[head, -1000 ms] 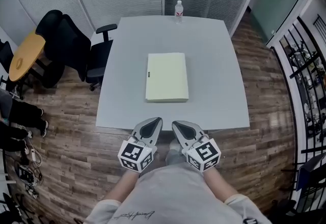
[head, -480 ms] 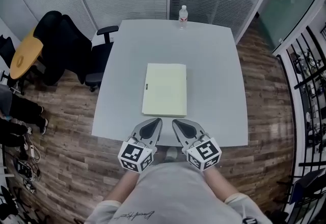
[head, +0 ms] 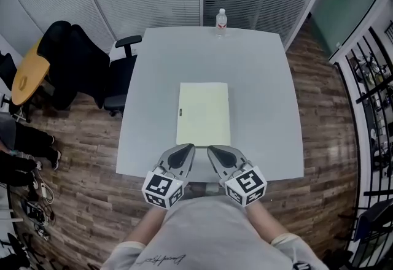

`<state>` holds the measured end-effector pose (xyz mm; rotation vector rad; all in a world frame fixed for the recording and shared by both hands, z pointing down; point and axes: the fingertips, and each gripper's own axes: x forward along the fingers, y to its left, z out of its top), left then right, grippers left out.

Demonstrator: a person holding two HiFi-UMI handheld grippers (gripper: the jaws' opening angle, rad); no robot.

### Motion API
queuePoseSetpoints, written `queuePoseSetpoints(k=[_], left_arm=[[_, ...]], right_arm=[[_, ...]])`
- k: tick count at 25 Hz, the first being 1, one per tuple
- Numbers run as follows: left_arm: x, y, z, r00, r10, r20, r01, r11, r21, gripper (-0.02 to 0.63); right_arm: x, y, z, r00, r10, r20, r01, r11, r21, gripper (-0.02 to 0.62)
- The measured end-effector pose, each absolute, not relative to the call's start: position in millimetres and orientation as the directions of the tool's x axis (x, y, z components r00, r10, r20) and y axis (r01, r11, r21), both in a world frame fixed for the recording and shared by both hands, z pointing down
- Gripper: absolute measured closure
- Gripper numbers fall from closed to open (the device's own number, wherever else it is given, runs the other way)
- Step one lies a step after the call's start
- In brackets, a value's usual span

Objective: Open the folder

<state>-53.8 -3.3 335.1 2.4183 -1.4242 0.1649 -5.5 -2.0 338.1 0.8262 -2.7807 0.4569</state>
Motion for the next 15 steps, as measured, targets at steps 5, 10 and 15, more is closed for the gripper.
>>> queuePoseSetpoints(k=[5, 10, 15], left_arm=[[-65, -9, 336, 0.508, -0.82, 0.263, -0.86, -0.462, 0.218, 0.597], [-71, -11, 342, 0.516, -0.811, 0.274, -0.855, -0.471, 0.218, 0.597], [-79, -13, 349, 0.518, -0.805, 0.289, -0.855, -0.475, 0.21, 0.597]], right_arm=[[-16, -8, 342, -0.816, -0.499, 0.291, -0.567, 0.788, -0.239, 0.575], [-20, -11, 346, -0.805, -0.507, 0.309, -0.581, 0.78, -0.232, 0.575], [-17, -16, 354, -0.786, -0.52, 0.334, -0.602, 0.766, -0.224, 0.575]])
